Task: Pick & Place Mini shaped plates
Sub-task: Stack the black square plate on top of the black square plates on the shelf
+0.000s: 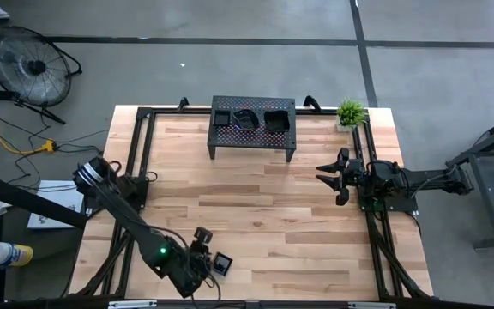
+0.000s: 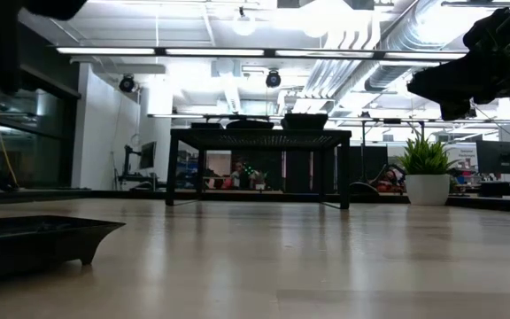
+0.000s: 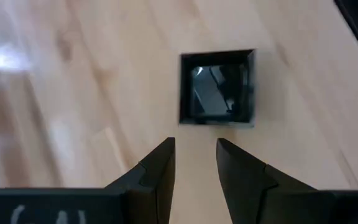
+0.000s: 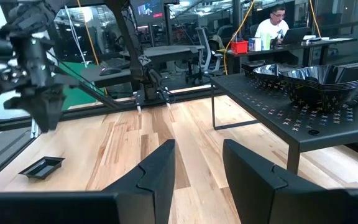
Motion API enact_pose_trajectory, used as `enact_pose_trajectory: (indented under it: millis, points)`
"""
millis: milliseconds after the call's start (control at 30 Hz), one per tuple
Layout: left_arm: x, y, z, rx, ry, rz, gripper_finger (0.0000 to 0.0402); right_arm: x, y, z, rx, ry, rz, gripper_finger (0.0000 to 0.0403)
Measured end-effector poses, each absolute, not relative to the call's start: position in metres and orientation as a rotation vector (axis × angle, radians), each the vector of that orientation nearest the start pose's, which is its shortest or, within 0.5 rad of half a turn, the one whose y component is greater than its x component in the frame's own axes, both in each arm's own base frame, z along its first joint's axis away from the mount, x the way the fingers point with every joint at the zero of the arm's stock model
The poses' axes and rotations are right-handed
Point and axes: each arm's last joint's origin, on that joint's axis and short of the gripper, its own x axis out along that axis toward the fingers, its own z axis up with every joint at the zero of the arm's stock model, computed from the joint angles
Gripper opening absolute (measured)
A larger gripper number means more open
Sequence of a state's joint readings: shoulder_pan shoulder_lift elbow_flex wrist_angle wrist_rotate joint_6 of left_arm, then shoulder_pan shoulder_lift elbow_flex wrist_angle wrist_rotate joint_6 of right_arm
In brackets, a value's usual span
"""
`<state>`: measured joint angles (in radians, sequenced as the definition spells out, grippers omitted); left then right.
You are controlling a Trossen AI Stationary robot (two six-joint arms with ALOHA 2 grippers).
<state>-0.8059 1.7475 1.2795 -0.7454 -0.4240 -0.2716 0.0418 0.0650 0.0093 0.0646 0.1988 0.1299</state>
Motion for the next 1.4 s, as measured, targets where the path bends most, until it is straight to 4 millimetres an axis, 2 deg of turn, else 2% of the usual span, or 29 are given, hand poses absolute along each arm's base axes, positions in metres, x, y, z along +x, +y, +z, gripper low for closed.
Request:
enact_pose_trajectory:
  millis: [200,533,700,1233,1400]
  points:
    - [0.258,-0.256,0.194,0.397,1.051,-0.303,0.0113,0.101,-0.001,0.168,0.130,-0.019,-0.156,0.0129]
    - [0.272,-0.271,0.177,0.332,0.975,-0.342,0.0113,0.101,-0.001,0.168,0.131,-0.019,-0.156,0.0129]
    - [0.273,-0.274,0.169,0.336,0.989,-0.352,0.0113,0.101,-0.001,0.168,0.131,-0.019,-0.156,0.0129]
    - [0.271,-0.270,0.167,0.419,1.012,-0.345,0.0113,0.101,-0.002,0.168,0.130,-0.019,-0.156,0.0129]
    - [0.273,-0.272,0.155,0.454,1.022,-0.354,0.0113,0.101,-0.001,0.168,0.131,-0.019,-0.156,0.0129]
